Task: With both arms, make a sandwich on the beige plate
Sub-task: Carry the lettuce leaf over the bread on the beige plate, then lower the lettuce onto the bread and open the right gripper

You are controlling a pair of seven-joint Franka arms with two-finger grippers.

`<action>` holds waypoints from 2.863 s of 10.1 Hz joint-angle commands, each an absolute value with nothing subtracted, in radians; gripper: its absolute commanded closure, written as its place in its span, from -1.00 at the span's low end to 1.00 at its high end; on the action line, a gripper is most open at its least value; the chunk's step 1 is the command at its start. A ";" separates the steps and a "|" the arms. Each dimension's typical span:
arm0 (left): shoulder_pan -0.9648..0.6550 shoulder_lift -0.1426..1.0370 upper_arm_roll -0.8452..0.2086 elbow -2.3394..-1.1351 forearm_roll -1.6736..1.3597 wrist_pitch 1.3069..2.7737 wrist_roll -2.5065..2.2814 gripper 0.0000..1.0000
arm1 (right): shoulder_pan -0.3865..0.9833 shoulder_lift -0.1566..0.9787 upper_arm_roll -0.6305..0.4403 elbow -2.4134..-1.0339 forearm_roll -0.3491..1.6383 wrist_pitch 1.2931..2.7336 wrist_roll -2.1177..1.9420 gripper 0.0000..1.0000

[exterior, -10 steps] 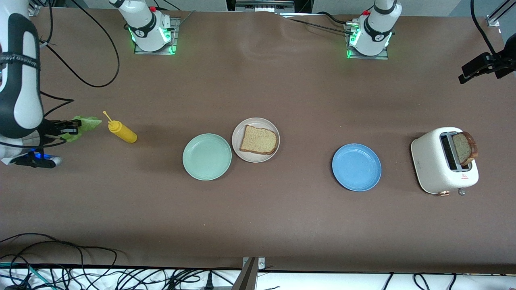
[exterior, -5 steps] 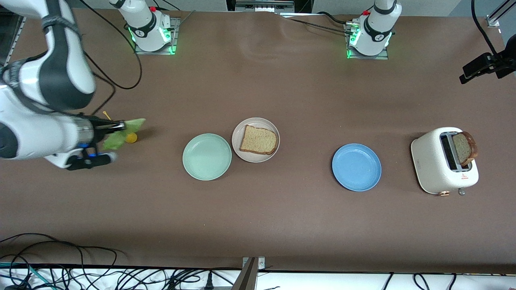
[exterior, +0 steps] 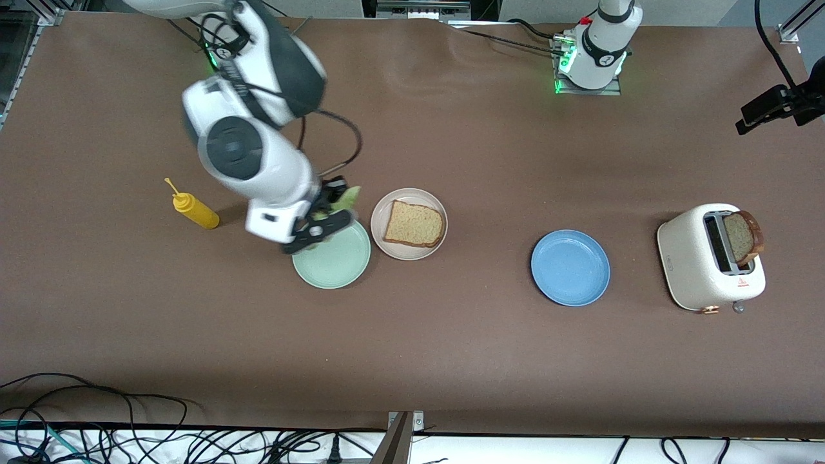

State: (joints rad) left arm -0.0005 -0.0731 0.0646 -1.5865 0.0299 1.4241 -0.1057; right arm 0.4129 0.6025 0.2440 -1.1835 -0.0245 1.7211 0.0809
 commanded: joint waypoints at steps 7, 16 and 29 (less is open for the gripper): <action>0.006 -0.060 0.064 -1.555 0.009 1.407 -0.089 -1.00 | 0.624 0.759 0.236 -1.204 -0.245 1.860 0.014 1.00; 0.006 -0.060 0.064 -1.555 0.009 1.407 -0.089 -1.00 | 0.663 0.844 0.236 -1.201 -0.310 1.848 -0.029 1.00; 0.006 -0.060 0.064 -1.555 0.009 1.407 -0.089 -1.00 | 0.686 0.859 0.235 -1.198 -0.331 1.924 0.008 -1.00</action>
State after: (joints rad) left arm -0.0001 -0.0714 0.0645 -1.5852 0.0299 1.4241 -0.1057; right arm 0.6713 0.8592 0.2423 -1.2081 -0.3154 1.9267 -0.0101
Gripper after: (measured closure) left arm 0.000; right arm 0.463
